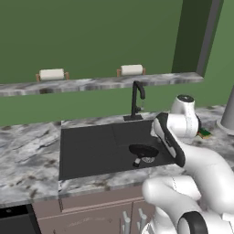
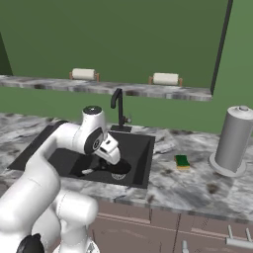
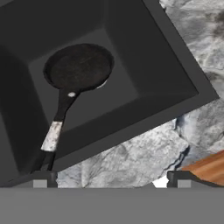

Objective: Pick the pan and sponge and place them into the sink. Then turn on the water.

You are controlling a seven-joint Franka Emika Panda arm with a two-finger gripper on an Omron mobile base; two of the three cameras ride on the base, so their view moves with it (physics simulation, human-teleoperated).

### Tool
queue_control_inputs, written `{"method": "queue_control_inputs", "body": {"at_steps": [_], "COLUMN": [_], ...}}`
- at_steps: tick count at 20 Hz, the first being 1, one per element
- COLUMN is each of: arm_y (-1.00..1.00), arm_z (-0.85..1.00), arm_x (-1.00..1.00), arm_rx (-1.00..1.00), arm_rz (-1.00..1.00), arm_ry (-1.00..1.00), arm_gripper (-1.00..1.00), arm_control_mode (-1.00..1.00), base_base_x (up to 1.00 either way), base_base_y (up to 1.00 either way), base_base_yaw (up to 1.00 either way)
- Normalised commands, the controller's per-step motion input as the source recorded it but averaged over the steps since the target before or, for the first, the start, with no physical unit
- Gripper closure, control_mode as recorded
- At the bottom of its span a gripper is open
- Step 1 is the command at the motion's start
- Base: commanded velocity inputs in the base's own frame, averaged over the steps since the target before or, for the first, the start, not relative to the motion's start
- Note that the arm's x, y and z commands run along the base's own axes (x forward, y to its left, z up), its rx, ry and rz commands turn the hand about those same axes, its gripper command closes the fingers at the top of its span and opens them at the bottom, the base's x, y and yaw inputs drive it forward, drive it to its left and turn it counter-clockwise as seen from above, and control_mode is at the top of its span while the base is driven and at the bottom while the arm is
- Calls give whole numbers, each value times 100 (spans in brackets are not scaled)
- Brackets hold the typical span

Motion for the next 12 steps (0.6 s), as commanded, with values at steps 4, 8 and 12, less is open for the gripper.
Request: {"method": "queue_control_inputs", "body": {"at_steps": [4,8,12], "arm_y": [-84,-96,-90], "arm_z": [60,31,4], "arm_x": [0,3,20], "arm_rx": [-7,-2,-2], "arm_rz": [5,8,13], "arm_ry": [0,0,0], "arm_gripper": [-100,-100,-100], "arm_control_mode": [-100,-100,-100], "base_base_x": [0,0,0], "base_base_y": [0,0,0], "base_base_yaw": [0,0,0]}}
